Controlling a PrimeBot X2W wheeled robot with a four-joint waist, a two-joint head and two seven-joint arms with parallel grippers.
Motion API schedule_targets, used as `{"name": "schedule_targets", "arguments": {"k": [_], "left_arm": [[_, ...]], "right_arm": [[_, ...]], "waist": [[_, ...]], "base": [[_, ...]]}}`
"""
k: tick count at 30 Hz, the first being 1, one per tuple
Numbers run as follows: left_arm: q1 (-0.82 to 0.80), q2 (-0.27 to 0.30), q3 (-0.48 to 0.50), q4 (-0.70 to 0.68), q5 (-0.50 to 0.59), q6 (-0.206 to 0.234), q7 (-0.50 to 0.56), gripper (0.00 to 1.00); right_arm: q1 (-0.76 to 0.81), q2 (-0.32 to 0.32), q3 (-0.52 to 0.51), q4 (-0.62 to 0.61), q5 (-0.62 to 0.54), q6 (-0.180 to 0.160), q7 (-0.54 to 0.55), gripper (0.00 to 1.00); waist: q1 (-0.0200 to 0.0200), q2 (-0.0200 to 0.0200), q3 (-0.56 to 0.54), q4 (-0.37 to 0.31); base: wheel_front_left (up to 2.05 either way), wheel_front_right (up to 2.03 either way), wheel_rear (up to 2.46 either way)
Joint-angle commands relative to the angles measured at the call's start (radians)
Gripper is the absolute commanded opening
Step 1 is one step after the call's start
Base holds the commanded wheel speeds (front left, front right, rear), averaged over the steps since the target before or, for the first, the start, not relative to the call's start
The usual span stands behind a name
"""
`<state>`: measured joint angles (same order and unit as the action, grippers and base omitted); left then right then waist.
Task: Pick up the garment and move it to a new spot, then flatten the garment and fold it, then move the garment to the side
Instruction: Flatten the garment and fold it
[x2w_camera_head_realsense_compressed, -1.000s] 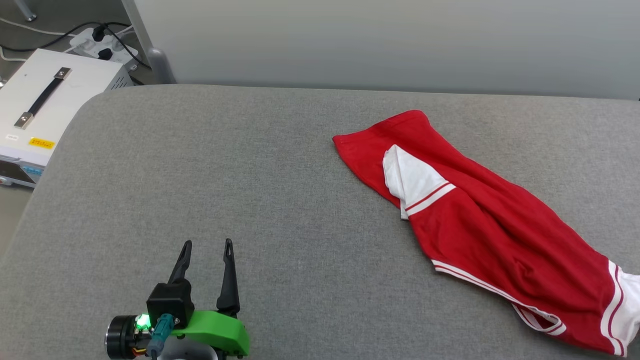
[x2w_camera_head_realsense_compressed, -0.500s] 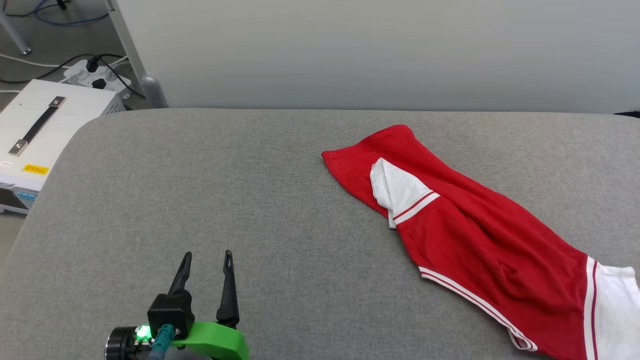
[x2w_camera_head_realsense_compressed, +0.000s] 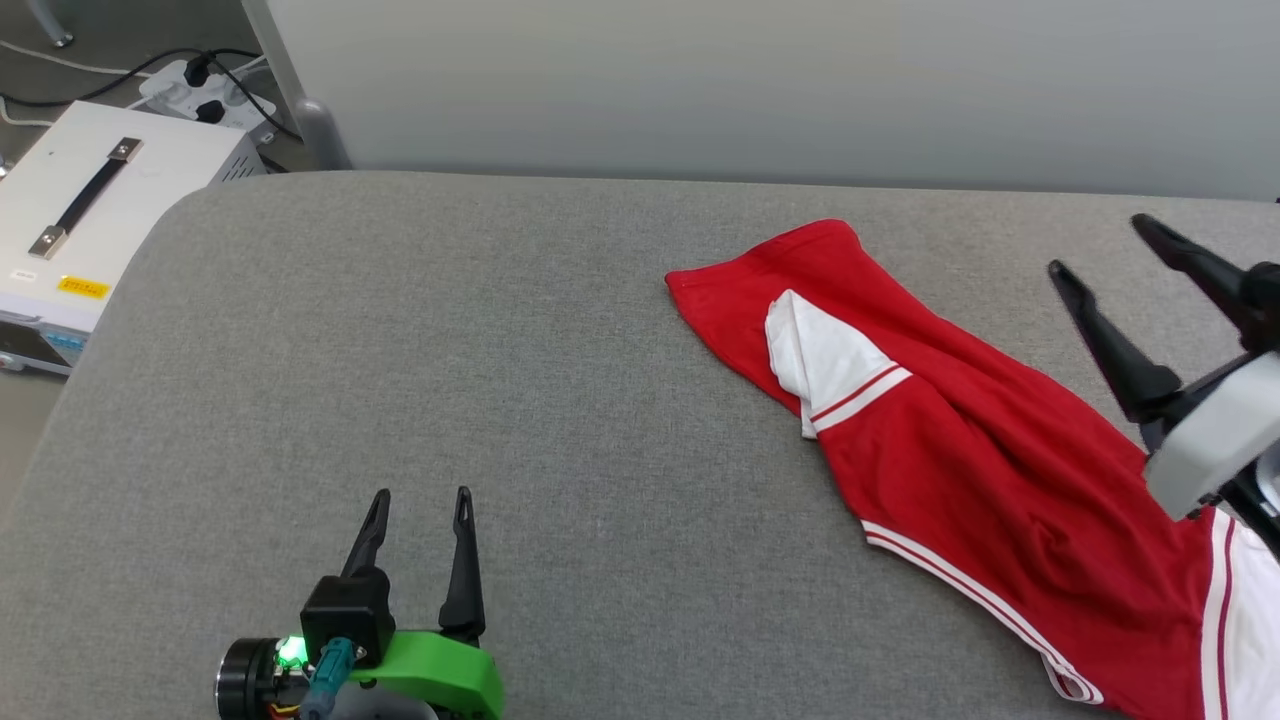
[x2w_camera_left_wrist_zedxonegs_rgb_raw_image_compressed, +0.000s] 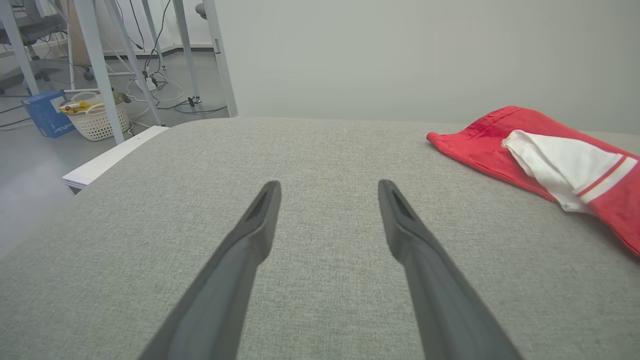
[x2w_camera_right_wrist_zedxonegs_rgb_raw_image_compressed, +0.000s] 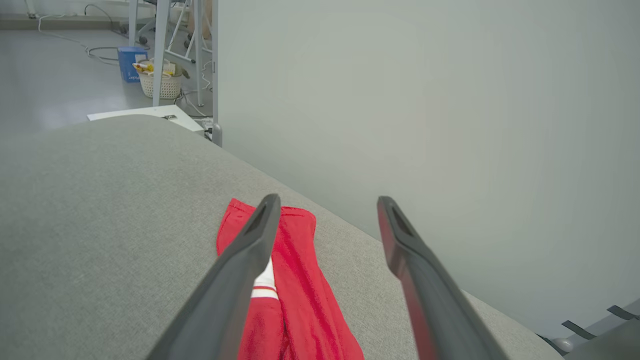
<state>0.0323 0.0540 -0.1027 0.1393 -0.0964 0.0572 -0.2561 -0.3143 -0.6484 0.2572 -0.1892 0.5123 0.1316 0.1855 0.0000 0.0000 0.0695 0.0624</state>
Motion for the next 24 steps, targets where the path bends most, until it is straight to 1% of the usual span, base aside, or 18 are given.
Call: {"name": "schedule_targets", "arguments": {"k": [1,7,12,15,18,24], "left_arm": [[-0.024,-0.004,-0.002,-0.005,0.004,-0.002,-0.006,1.0],[-0.049,-0.004,-0.007,-0.007,-0.002,0.001,-0.006,1.0],[-0.068,-0.004,-0.011,-0.012,-0.007,0.006,-0.006,1.0],[-0.079,-0.004,-0.013,-0.016,-0.01,0.009,-0.006,1.0],[-0.092,-0.004,-0.019,-0.019,-0.015,0.014,-0.006,1.0],[-0.121,-0.004,-0.034,-0.023,-0.026,0.022,-0.006,1.0]], "right_arm": [[-0.041,-0.013,0.052,0.003,-0.005,-0.001,0.03,1.0],[-0.182,-0.051,0.325,0.079,0.089,-0.001,0.206,1.0],[-0.287,-0.047,0.519,0.156,0.193,-0.001,0.356,1.0],[-0.342,-0.018,0.599,0.222,0.225,-0.001,0.39,1.0],[-0.388,0.016,0.688,0.326,0.237,-0.001,0.41,1.0],[-0.437,0.077,0.82,0.55,0.242,-0.001,0.398,1.0]], "waist": [[0.0,0.0,0.019,0.011],[0.0,0.0,0.054,0.026],[0.0,0.0,0.083,0.037],[0.0,0.0,0.104,0.04],[0.0,0.0,0.127,0.047],[0.0,0.0,0.169,0.066]], "base": [[0.0,0.0,0.0],[0.0,0.0,0.0],[0.0,0.0,0.0],[0.0,0.0,0.0],[0.0,0.0,0.0],[0.0,0.0,0.0]]}}
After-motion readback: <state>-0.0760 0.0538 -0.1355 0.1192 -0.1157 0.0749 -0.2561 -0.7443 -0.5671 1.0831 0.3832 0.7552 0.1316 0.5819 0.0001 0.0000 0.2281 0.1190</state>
